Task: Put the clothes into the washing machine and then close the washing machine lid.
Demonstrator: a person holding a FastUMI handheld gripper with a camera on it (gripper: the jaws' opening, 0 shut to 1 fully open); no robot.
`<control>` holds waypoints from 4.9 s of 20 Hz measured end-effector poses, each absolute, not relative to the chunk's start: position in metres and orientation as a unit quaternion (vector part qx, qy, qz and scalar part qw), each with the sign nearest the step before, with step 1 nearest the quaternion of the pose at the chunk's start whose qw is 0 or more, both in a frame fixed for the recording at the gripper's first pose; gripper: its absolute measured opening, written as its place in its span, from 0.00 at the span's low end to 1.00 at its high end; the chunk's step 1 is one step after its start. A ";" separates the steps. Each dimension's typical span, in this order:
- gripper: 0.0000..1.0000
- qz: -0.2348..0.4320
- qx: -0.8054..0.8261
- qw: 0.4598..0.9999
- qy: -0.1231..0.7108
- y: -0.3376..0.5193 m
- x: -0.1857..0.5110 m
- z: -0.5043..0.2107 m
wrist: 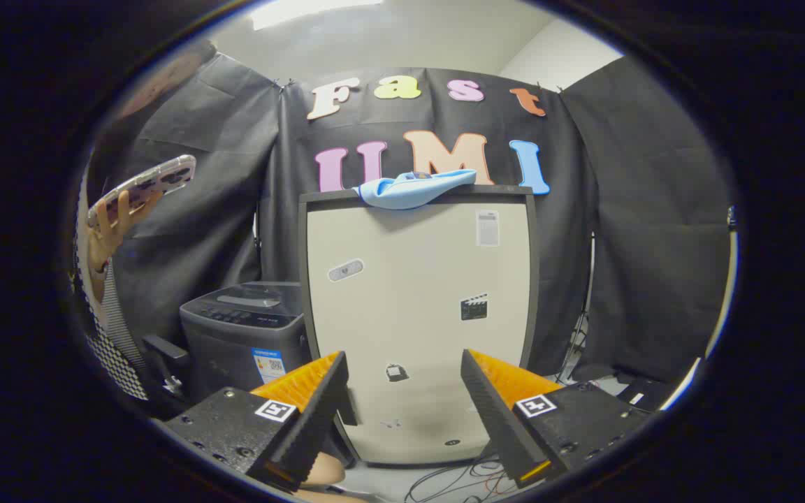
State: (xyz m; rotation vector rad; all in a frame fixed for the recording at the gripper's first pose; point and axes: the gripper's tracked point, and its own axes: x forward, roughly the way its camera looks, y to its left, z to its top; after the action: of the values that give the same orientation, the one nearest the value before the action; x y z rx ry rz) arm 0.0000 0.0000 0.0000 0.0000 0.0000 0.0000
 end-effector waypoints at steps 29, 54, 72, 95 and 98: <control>0.98 -0.035 -0.001 0.999 -0.002 -0.010 0.002 0.000; 0.97 -0.060 -0.065 0.995 -0.046 0.015 0.057 0.126; 0.97 -0.099 -0.022 0.992 -0.077 -0.009 0.096 0.230; 0.95 -0.070 -0.021 0.987 0.141 -0.007 0.311 0.189; 0.88 -0.067 0.004 0.988 0.140 -0.002 0.312 0.188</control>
State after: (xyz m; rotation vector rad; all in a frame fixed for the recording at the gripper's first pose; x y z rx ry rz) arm 0.3122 -0.0017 0.1881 0.0078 0.2806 -0.1339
